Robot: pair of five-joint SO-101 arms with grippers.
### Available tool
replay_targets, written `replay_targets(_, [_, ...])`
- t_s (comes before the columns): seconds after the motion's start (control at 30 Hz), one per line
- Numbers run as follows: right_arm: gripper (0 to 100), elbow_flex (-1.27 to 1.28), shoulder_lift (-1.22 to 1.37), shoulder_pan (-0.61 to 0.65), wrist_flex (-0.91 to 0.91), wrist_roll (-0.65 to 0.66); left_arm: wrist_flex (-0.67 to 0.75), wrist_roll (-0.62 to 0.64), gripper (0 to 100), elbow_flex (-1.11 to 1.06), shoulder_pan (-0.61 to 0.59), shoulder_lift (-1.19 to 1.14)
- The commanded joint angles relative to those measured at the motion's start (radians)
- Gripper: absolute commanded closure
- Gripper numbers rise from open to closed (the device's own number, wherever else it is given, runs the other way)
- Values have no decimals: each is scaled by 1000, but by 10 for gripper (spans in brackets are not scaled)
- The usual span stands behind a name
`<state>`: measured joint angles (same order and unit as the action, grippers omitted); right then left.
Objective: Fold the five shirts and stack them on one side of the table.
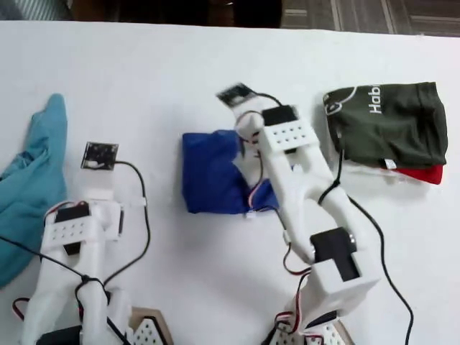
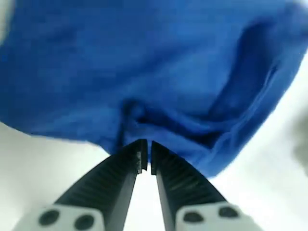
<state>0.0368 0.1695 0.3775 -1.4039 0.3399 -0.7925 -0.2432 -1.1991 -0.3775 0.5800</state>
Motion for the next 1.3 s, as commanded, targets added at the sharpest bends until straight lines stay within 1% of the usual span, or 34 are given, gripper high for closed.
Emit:
replay_targets(0.0, [978, -101, -67, 36, 16, -8, 15, 6, 973, 4, -9, -3])
replay_targets(0.1, [978, -144, -61, 41, 18, -8, 15, 6, 973, 4, -9, -3])
replay_targets(0.27, [978, -123, 28, 31, 90, -2, 15, 6, 973, 4, -9, -3])
replay_targets(0.5, [978, -130, 168, 31, 85, -2, 15, 6, 973, 4, -9, -3])
replay_targets(0.63, [978, -135, 162, -5, 22, -2, 15, 6, 973, 4, -9, -3])
replay_targets(0.93, [978, -129, 120, -163, -104, 2, 15, 6, 973, 4, -9, -3])
replay_targets(1.13, [978, -135, 117, -208, -257, 141, 15, 6, 973, 4, -9, -3])
replay_targets(1.27, [978, -157, 70, -211, -257, 153, 15, 6, 973, 4, -9, -3])
